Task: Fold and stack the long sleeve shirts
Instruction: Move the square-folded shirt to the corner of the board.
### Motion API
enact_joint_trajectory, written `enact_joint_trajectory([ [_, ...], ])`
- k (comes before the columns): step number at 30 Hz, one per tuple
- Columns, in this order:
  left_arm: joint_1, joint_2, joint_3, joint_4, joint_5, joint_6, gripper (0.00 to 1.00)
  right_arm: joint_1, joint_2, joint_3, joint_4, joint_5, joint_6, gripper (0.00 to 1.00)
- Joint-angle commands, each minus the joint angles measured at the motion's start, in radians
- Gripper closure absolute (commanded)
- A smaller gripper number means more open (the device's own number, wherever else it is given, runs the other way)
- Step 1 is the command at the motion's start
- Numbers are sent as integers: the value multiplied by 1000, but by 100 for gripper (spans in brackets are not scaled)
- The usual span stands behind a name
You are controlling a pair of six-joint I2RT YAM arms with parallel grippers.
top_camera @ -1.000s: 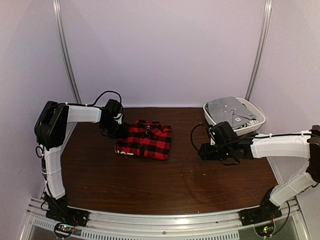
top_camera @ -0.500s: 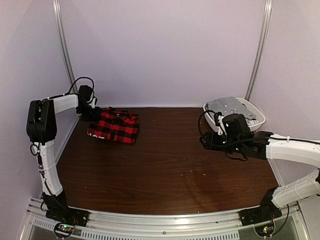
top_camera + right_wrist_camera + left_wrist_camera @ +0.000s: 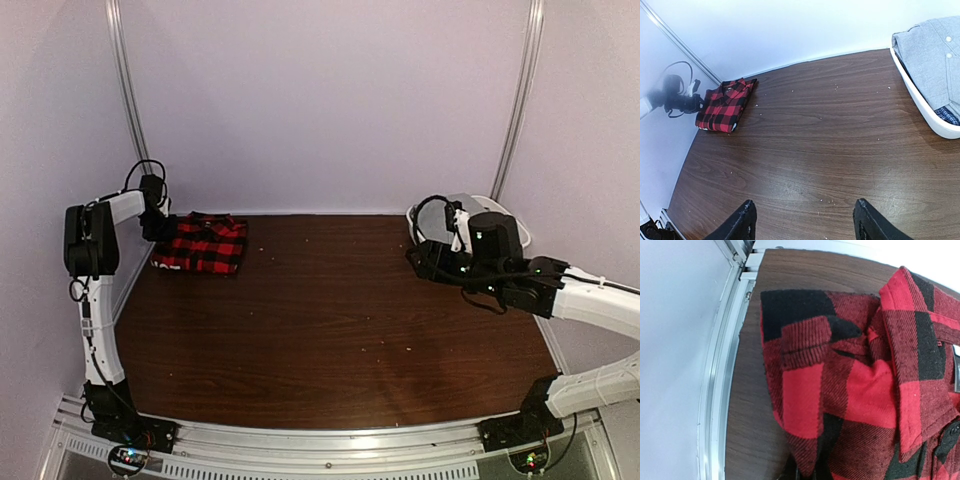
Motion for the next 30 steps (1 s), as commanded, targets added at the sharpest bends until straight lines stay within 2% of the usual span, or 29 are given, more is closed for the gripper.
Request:
enact_joint_trajectory([
  [1, 4, 35, 65, 3, -45, 13, 100, -6, -14, 42, 6, 25, -13, 32],
  [9, 14, 59, 126, -17, -122, -11, 100, -7, -8, 59, 3, 33, -18, 31],
  [10, 16, 60, 137, -21, -125, -13, 97, -6, -10, 58, 5, 33, -19, 30],
  [11, 17, 64, 149, -29, -122, -17, 92, -7, -10, 57, 6, 34, -19, 30],
  [13, 18, 64, 166, -46, -118, -29, 66, -7, -8, 59, 1, 35, -20, 29],
  [15, 18, 58, 176, -55, -138, -45, 49, -6, -10, 63, -2, 35, -21, 28],
  [18, 18, 30, 181, -59, -152, -58, 20, -7, -18, 65, -6, 46, -21, 17],
  [23, 12, -50, 162, -60, -89, -86, 5, -10, -32, 62, -14, 74, -23, 0],
  [30, -53, -200, 26, -38, -14, -109, 2, -10, -29, 58, -6, 96, -31, 0],
])
